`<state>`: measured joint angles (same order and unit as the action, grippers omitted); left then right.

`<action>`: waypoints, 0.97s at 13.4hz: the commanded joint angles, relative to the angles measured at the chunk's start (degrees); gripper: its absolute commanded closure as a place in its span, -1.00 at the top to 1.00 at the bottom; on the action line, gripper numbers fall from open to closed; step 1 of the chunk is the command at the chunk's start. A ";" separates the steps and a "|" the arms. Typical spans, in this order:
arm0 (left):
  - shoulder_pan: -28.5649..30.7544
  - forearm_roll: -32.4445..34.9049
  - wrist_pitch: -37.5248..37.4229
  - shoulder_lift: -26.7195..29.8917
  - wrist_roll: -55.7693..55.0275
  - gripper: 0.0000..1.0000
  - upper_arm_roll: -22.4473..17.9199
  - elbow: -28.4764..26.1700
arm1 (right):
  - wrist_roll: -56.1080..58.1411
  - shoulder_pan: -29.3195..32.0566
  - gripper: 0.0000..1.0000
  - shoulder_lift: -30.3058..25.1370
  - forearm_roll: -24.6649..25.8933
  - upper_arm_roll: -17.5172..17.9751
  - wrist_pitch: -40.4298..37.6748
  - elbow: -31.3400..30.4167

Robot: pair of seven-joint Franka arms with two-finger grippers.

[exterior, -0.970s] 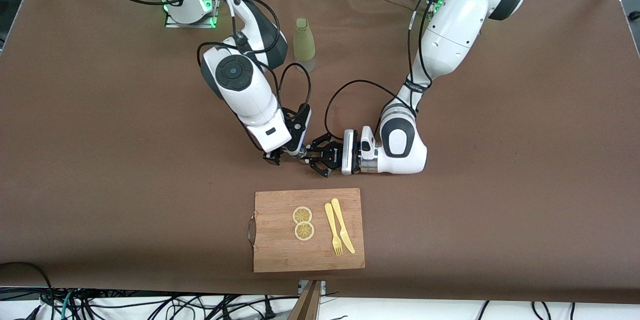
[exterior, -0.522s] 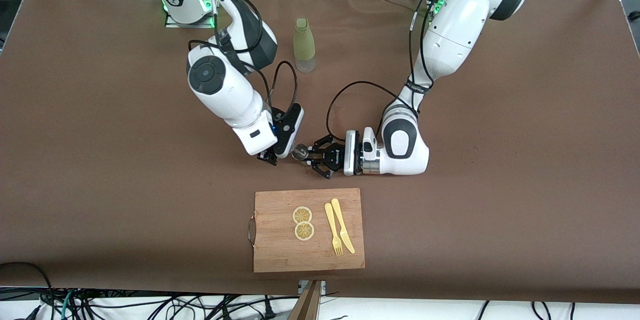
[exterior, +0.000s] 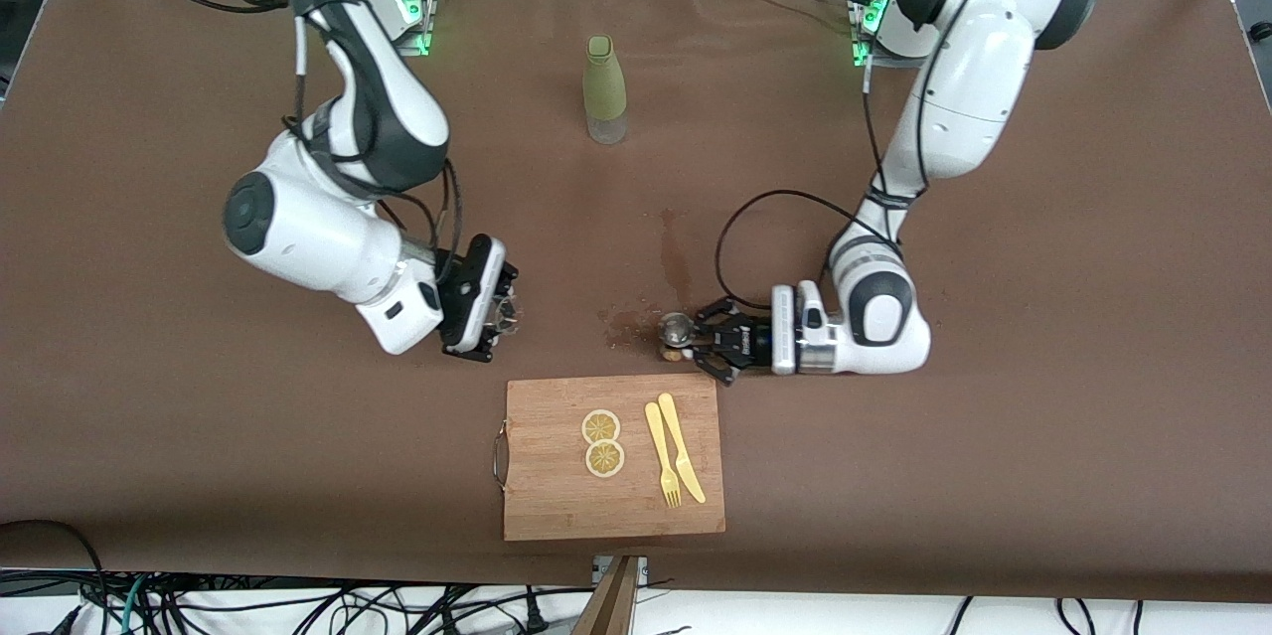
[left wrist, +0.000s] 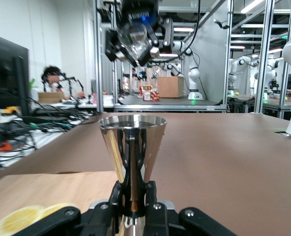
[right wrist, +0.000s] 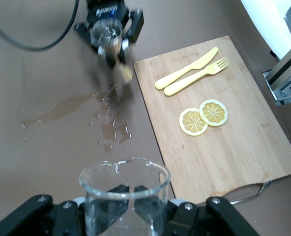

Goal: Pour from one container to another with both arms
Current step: 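Lower the glass cup with the right gripper while the left gripper lowers the jigger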

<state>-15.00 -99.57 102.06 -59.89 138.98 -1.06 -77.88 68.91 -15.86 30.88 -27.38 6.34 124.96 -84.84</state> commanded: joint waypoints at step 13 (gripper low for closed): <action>24.65 25.01 -32.79 0.48 17.36 -1.00 -16.34 -2.10 | 61.05 28.77 -1.00 14.63 -29.83 0.69 -19.49 -2.25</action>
<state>7.52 -78.13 71.42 -59.89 151.52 -17.61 -79.11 123.19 10.09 42.06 -54.04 5.92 107.02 -87.33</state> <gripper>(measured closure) 0.789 0.877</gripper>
